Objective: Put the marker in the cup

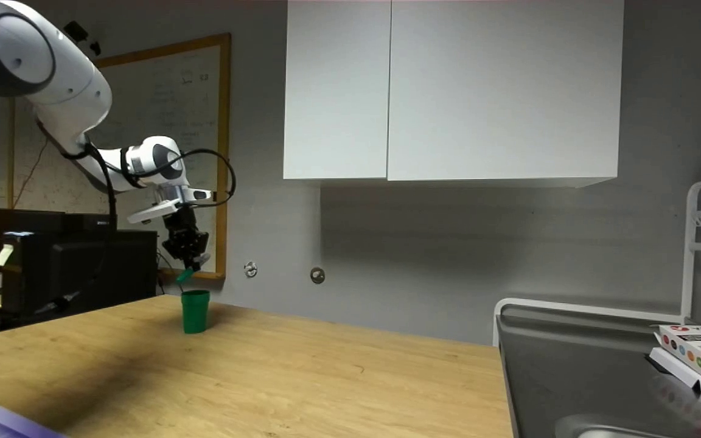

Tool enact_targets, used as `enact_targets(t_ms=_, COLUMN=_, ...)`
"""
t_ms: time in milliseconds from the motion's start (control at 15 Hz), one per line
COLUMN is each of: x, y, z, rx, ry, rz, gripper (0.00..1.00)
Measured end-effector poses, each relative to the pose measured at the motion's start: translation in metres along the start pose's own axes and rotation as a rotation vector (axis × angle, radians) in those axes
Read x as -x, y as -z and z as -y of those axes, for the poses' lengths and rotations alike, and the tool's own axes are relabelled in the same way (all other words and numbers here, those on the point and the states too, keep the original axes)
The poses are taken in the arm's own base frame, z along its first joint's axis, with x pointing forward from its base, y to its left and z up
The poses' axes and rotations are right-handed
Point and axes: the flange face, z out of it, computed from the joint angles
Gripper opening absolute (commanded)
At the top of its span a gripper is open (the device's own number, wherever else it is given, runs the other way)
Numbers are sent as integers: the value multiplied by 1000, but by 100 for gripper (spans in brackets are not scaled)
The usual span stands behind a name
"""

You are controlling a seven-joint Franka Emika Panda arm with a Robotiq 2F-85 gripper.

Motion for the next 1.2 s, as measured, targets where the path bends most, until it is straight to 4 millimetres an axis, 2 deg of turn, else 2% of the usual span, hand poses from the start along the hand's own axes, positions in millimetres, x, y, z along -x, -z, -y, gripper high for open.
enact_targets(t_ms=267, x=-19, y=-24, z=33, rx=9, ry=29, rz=8, gripper=7)
enact_targets(t_ms=533, x=-37, y=-40, z=50, rx=32, ry=49, rz=2, gripper=7)
enact_targets(t_ms=733, x=-46, y=-40, z=49, rx=49, ry=49, rz=-13, gripper=7)
enact_targets(t_ms=1200, x=-62, y=-28, z=25, rx=74, ry=5, rz=-61, gripper=7)
